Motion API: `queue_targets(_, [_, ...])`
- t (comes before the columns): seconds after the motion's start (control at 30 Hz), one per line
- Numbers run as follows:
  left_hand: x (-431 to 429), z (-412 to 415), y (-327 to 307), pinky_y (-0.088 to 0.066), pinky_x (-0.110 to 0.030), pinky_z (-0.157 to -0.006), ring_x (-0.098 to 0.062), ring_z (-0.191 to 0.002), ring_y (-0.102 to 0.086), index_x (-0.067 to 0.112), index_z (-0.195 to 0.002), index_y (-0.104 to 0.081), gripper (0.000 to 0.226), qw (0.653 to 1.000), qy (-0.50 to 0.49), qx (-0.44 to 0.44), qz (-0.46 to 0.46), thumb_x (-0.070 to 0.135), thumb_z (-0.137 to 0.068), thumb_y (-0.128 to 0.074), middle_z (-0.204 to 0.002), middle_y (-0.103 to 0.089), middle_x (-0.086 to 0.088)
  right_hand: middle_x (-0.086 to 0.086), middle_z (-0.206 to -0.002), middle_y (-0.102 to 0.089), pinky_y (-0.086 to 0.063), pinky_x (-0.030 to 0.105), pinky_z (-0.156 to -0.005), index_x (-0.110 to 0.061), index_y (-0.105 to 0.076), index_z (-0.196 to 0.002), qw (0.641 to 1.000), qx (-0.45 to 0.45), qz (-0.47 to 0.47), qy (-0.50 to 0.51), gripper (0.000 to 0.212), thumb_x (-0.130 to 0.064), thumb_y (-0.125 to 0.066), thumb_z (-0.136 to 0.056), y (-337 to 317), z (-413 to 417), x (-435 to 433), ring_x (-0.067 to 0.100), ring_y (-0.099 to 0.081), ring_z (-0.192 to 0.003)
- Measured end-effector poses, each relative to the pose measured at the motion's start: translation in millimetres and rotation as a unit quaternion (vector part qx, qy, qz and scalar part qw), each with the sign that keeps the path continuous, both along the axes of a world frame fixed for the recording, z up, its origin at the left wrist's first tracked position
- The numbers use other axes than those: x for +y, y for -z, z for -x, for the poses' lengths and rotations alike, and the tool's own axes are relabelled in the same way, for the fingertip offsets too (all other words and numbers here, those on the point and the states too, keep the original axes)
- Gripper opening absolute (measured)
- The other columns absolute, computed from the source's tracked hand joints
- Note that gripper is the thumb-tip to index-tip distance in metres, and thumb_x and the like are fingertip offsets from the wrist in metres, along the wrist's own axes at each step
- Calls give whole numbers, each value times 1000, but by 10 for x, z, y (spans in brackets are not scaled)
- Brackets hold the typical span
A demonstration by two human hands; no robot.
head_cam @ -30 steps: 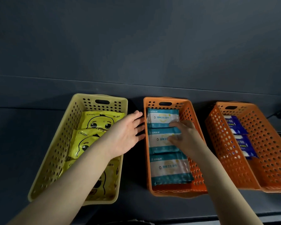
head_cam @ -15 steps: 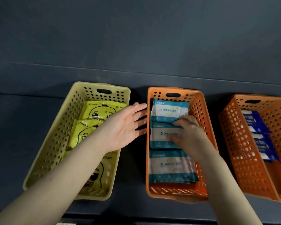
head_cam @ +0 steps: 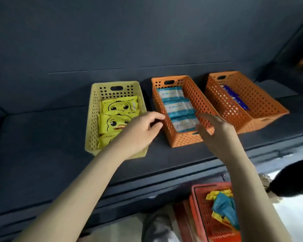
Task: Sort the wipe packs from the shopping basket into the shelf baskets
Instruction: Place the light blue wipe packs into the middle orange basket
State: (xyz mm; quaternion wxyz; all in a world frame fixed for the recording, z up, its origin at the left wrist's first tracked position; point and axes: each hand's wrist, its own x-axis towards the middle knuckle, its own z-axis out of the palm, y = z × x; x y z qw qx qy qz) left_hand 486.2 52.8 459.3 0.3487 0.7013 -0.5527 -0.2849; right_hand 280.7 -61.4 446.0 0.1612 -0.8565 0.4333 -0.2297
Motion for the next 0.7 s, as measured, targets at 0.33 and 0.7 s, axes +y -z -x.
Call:
queue_targets(0.33, [905,942,736,-43,-21,-98,-5,-113,-54,15,-122,-60,29,990,98,28,99,7,-96,-50,-122,-59,5,8,-118,-67,-41,26,-76,-15,-61,-126,969,-5,-125,213,33,-19,-60,-93,734,1246,1824,26,-63,-93])
queue_targets(0.7, [909,2208,2280,-37,-14,-91,-19,-114,-57,7,-123,-59,30,976,130,46,-169,3,-93,-53,-124,-60,-7,8,-124,-64,-46,31,-87,-10,-63,-124,900,41,-309,306,36,-12,-60,-88,1940,2587,2047,26,-61,-107])
